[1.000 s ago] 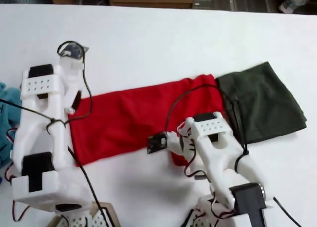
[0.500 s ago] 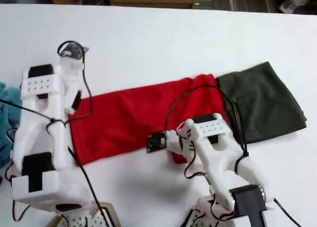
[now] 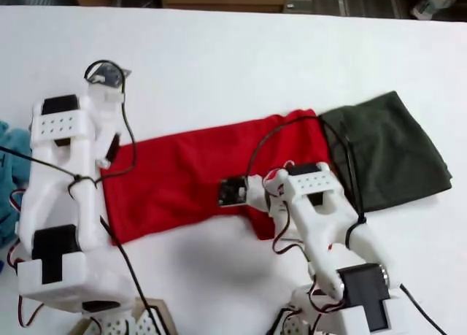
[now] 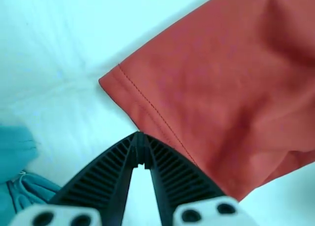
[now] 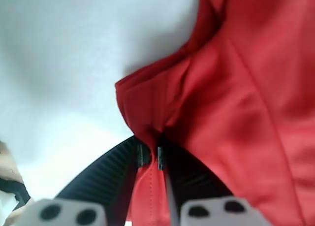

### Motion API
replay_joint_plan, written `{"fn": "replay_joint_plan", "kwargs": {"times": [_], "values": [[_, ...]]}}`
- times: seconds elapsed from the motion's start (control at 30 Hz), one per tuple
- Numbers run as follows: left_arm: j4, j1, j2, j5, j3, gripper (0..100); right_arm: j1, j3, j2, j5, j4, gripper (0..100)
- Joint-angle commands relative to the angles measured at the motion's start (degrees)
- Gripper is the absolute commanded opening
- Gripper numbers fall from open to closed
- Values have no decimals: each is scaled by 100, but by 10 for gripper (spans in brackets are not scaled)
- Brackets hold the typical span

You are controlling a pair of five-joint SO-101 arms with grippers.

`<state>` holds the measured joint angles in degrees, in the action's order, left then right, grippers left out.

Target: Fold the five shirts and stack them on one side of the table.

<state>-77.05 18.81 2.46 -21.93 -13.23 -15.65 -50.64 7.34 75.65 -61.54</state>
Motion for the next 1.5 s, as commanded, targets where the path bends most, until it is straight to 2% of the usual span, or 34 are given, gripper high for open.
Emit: {"fn": "replay_joint_plan", "kwargs": {"times": [0.0, 0.3, 0.47, 0.7, 0.93, 1.13, 1.27, 1.47], "values": [[-53, 53, -185, -44, 171, 21, 4, 290, 4, 9, -180, 19], [-53, 53, -185, -44, 145, 21, -22, 1952, 4, 18, -1560, 19], [-62, 53, -185, -44, 145, 21, -4, 2655, -57, 26, -1754, 19], [-220, 53, -185, -44, 127, 21, 4, 2804, -57, 651, -927, 19], [-220, 53, -185, -44, 119, 21, -4, 2804, -119, 668, 453, 19], [-220, 53, -185, -44, 119, 21, 13, 2813, -901, 651, 1305, 20], [-255, 53, -185, -44, 119, 21, 22, 2813, -1464, 642, 1516, 20], [-273, 53, -185, -44, 127, 21, 215, 2963, -1508, 651, 1218, 21]]}}
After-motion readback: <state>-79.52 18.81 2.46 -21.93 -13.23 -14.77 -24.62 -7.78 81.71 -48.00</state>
